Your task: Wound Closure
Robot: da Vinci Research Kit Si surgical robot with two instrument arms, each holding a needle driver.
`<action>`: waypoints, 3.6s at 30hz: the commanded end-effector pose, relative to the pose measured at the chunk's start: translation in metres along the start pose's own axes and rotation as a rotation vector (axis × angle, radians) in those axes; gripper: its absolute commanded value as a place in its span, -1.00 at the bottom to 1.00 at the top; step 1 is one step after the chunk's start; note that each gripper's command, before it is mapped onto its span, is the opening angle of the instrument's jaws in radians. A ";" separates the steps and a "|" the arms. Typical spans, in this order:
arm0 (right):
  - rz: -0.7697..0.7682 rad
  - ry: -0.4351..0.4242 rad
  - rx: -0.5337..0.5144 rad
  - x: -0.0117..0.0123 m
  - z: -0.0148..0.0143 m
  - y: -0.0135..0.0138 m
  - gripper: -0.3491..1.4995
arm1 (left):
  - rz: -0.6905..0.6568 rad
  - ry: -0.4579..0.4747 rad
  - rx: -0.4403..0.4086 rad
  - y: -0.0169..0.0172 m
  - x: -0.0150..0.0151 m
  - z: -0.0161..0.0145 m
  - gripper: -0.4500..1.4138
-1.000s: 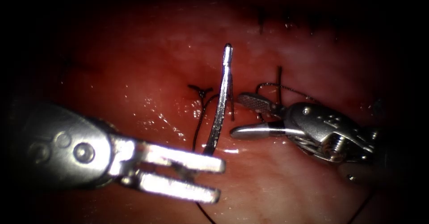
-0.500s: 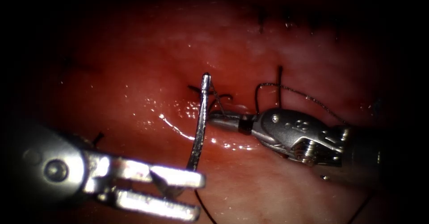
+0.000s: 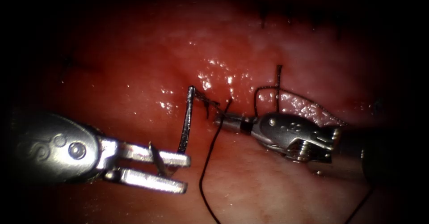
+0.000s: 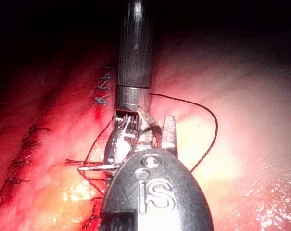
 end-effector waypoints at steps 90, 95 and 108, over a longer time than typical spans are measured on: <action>0.129 0.077 0.168 0.0114 -0.0058 -0.0014 0.40 | -0.037 -0.081 0.383 -0.0040 0.0063 -0.0193 -1.00; 0.210 0.089 0.099 0.0118 -0.0049 -0.0010 0.29 | -0.031 -0.077 0.376 -0.0037 0.0065 -0.0192 -1.00; 0.266 0.091 0.004 0.0104 -0.0041 -0.0002 -0.49 | -0.026 -0.062 0.358 -0.0031 0.0070 -0.0185 -1.00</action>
